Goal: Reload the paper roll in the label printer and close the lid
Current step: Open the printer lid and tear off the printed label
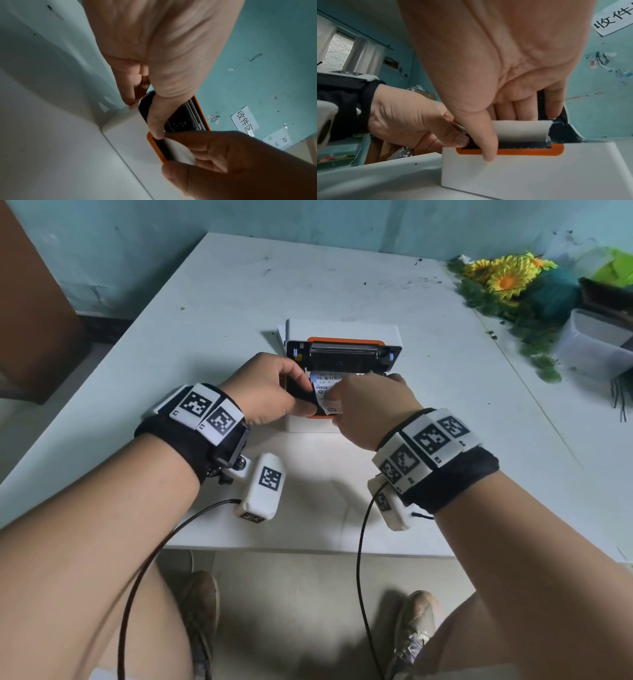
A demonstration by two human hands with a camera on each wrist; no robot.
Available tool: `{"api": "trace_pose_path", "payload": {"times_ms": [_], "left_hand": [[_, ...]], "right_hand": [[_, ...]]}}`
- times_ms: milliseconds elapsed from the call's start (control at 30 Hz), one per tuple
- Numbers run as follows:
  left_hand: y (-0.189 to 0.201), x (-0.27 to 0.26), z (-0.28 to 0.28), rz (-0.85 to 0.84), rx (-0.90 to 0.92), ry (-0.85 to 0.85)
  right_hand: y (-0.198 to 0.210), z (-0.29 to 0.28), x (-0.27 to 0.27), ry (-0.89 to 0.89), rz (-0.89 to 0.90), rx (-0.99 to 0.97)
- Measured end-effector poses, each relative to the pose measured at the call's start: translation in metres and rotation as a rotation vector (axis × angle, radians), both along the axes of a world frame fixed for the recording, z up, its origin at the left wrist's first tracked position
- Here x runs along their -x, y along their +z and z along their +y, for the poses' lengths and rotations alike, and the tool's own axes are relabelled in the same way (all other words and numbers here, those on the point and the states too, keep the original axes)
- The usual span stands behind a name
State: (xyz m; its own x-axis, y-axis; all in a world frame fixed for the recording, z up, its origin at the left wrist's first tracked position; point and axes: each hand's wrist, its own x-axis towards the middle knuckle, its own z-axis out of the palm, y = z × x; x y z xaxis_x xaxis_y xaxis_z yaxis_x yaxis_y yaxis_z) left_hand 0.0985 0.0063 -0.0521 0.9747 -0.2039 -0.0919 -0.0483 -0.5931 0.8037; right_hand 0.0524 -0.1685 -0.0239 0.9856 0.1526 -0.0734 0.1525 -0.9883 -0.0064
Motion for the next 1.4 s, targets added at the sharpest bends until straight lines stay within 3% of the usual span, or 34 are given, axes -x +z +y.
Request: {"api": "trace_pose_path", "payload": {"times_ms": [500, 833, 1200, 1333, 1400], "left_hand": [[-0.012, -0.005, 0.002, -0.028, 0.015, 0.003], [-0.011, -0.004, -0.003, -0.037, 0.051, -0.020], [-0.008, -0.002, -0.007, -0.057, 0.040, -0.032], [-0.012, -0.003, -0.009, -0.065, 0.040, -0.017], [-0.012, -0.001, -0.011, -0.063, 0.045, -0.017]], "right_hand": [[0.009, 0.001, 0.012, -0.014, 0.006, 0.060], [0.026, -0.020, 0.014, 0.055, 0.125, -0.067], [0.060, -0.084, 0.048, -0.205, -0.121, -0.600], [0.061, -0.112, 0.045, -0.422, -0.291, -1.100], [0.052, -0.123, 0.039, -0.475, -0.355, -1.122]]}}
